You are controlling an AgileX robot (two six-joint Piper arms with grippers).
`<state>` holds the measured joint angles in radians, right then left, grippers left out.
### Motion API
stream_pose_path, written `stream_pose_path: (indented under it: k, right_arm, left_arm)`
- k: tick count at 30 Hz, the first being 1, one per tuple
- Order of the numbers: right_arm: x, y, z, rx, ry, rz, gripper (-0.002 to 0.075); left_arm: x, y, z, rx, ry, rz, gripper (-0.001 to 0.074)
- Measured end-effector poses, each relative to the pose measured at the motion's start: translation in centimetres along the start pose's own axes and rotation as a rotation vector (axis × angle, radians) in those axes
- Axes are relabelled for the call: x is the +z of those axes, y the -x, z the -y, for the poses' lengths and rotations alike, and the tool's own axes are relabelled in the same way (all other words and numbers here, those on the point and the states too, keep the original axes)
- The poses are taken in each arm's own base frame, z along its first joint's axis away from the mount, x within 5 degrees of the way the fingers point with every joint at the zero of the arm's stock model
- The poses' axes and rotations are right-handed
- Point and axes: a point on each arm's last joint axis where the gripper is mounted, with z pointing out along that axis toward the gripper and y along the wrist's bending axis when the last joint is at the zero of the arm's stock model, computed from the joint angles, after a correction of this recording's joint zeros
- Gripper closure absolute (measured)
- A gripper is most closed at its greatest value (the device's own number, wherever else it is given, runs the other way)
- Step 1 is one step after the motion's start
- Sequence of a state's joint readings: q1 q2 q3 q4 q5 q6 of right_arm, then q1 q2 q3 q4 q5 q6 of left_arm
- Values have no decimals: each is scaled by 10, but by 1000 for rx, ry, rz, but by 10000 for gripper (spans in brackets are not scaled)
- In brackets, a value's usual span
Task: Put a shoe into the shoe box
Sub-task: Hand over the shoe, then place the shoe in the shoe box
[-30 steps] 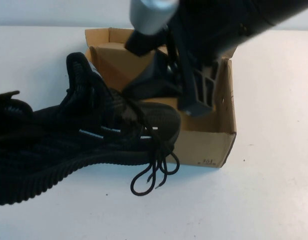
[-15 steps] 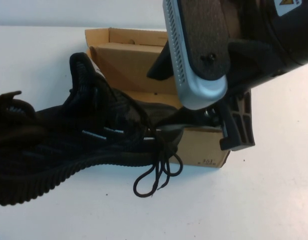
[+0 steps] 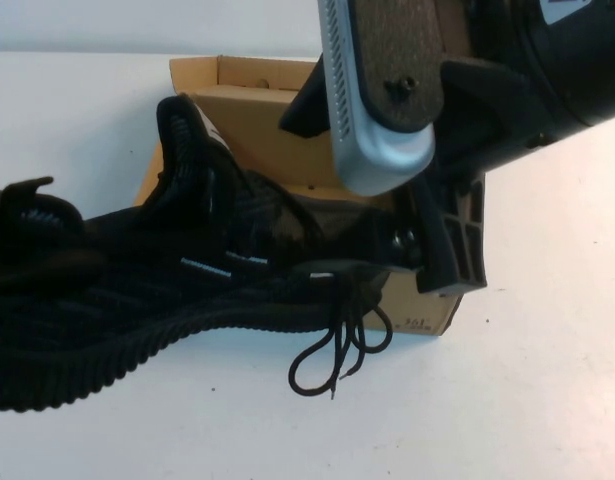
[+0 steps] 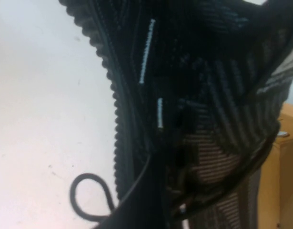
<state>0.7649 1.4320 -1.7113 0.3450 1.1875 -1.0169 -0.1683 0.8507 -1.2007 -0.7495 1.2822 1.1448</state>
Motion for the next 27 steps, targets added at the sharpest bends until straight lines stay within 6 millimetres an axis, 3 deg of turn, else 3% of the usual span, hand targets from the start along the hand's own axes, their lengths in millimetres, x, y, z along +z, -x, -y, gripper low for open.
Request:
stream_pose_path:
  k: [8,20,27]
  right_arm:
    - [2,1,-5,4,42,-9,41]
    - [10,5,-2,9,54,42,170]
    - [24,9,-3,10,135,112,187]
  left_arm:
    - [0,2,1,17,-8,17,702]
    - [0,3,1,39,-14,32,702]
    - [0,3,2,39,-20,30,703]
